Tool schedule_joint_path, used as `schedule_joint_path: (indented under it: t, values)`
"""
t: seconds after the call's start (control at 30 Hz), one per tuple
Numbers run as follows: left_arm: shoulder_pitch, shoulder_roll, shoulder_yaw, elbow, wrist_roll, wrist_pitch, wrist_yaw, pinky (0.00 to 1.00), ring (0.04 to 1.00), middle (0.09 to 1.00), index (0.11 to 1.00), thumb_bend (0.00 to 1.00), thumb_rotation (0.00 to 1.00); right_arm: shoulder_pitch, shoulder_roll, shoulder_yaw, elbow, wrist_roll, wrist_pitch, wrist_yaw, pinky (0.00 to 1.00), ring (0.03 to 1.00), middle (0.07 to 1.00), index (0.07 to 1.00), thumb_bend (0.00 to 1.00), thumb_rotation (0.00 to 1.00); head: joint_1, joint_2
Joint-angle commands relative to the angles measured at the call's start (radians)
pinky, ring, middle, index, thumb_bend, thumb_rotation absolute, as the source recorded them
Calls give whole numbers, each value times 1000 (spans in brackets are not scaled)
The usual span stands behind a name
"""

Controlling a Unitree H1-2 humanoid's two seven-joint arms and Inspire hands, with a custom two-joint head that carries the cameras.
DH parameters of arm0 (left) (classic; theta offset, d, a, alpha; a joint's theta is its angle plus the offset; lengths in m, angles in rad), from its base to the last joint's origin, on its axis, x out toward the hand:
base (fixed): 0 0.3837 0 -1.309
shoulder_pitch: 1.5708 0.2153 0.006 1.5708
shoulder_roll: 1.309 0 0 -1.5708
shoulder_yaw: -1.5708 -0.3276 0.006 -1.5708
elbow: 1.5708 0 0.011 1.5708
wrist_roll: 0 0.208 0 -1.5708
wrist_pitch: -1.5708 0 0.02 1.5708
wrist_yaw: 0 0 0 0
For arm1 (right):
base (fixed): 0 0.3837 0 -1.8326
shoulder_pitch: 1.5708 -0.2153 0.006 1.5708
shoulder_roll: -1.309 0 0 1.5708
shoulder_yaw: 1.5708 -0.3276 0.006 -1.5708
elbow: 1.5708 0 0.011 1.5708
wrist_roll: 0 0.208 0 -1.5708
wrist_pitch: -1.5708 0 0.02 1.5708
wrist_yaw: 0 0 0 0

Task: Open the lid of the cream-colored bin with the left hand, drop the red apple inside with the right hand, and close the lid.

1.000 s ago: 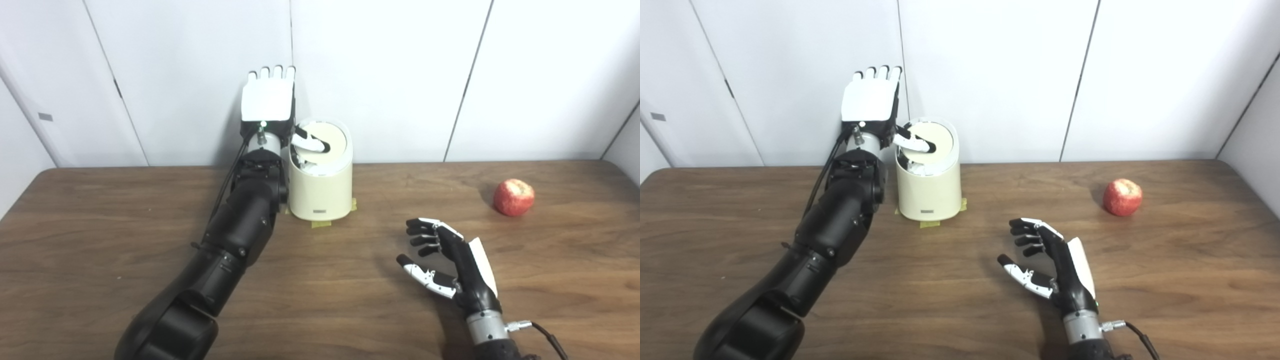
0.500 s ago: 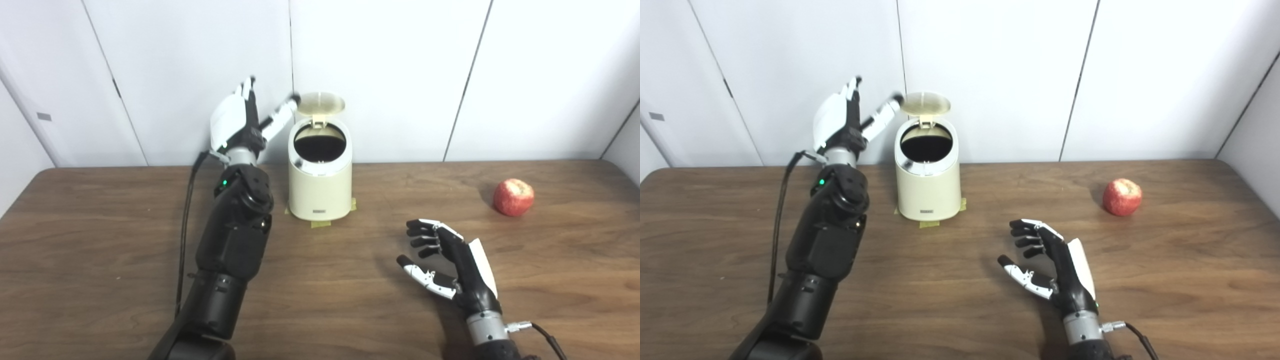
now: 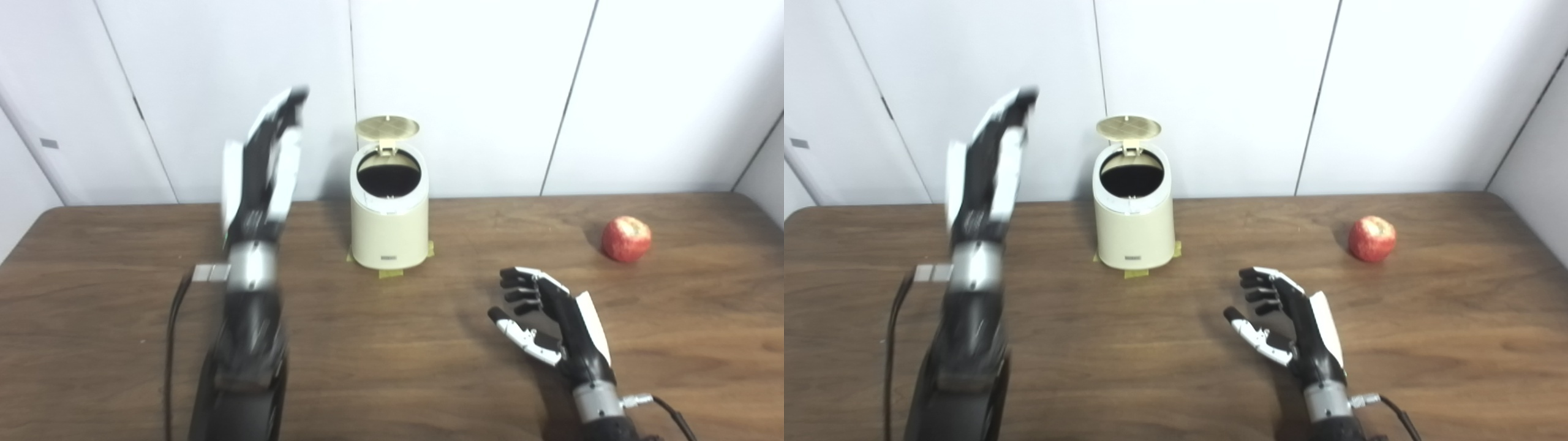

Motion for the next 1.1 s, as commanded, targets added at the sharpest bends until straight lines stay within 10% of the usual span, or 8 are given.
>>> schedule_joint_path:
  t: [0.0, 0.47, 0.6, 0.67, 0.83, 1.07]
  values:
    - [5, 0, 5, -54, -43, -70, -3, 776, 825, 818, 797, 138, 837, -28, 1, -7, -50, 4, -9, -2, 576, 662, 697, 699, 279, 335, 0, 1]
    - [307, 46, 18, -23, -238, -293, -84, 773, 825, 830, 790, 130, 777, -121, -119, -63, -165, -120, -103, -35, 497, 613, 659, 671, 283, 400, -10, -1]
    - [332, 60, 23, 2, -248, -278, -107, 773, 833, 836, 806, 140, 774, -192, -220, -82, -148, -174, -106, -3, 411, 540, 638, 679, 316, 336, -20, -9]
    - [340, 67, 31, 21, -275, -277, -124, 805, 857, 851, 813, 132, 773, -243, -282, -82, -165, -211, -44, 66, 259, 340, 469, 686, 352, 285, -25, -13]
    - [345, 70, 52, 47, -293, -283, -142, 828, 869, 857, 811, 124, 807, -395, -435, -30, -167, -358, 82, 291, 608, 705, 742, 732, 655, 381, -36, -18]
    - [346, 66, 54, 55, -259, -283, -145, 823, 869, 857, 810, 127, 790, -581, -553, 50, -99, -443, 262, 595, 711, 870, 913, 850, 990, 353, -36, -18]
